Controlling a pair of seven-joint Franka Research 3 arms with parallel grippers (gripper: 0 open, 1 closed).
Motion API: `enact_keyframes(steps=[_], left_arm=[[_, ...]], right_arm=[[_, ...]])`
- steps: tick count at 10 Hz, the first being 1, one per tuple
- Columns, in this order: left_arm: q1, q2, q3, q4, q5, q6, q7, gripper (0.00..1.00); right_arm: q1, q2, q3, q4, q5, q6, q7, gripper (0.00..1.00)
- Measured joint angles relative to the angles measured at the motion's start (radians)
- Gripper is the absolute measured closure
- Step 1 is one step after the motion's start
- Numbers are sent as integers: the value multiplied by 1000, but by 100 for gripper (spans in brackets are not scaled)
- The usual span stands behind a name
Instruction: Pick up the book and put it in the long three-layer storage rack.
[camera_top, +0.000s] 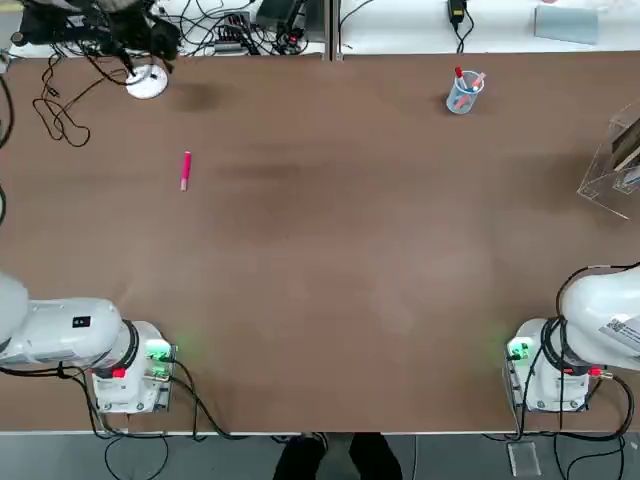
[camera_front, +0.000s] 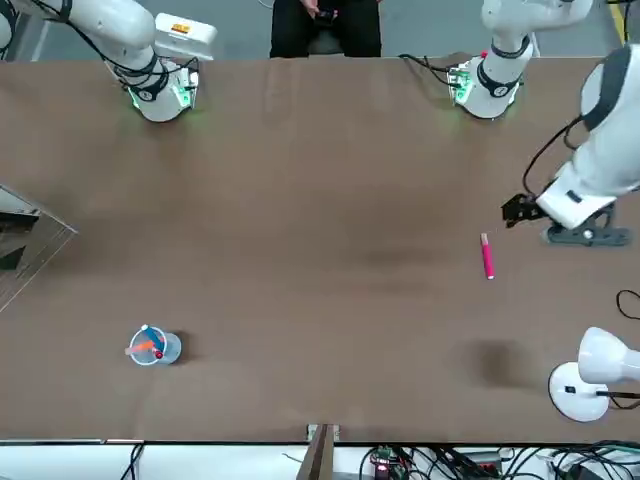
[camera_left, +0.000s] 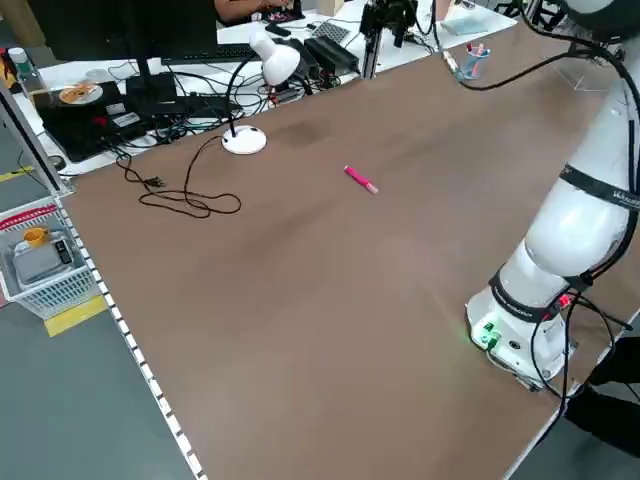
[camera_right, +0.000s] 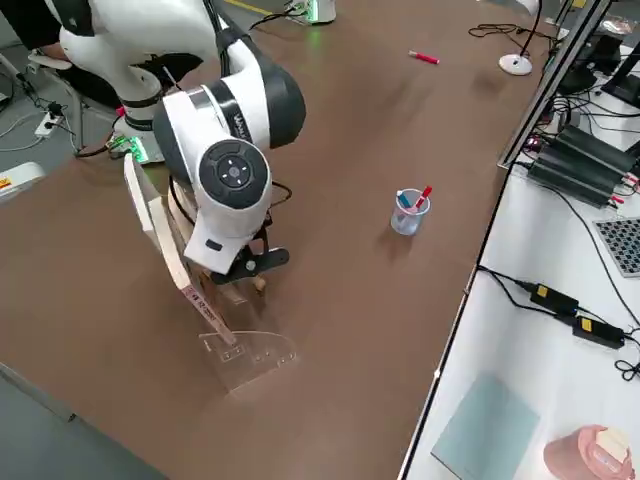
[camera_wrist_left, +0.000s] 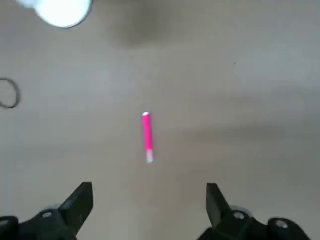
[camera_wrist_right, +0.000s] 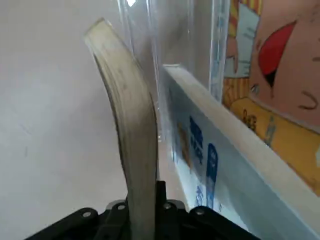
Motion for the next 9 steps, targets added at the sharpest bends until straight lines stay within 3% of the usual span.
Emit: enact_keyframes(steps=[7,9], left_arm=[[-3,-1,131,70,-13,-91,152,0],[-48,-1,208,74,-46,-111,176,0]], right_arm=[[10,1,6,1,-6,18,2,85],[13,4,7,1,-6,22,8,85]])
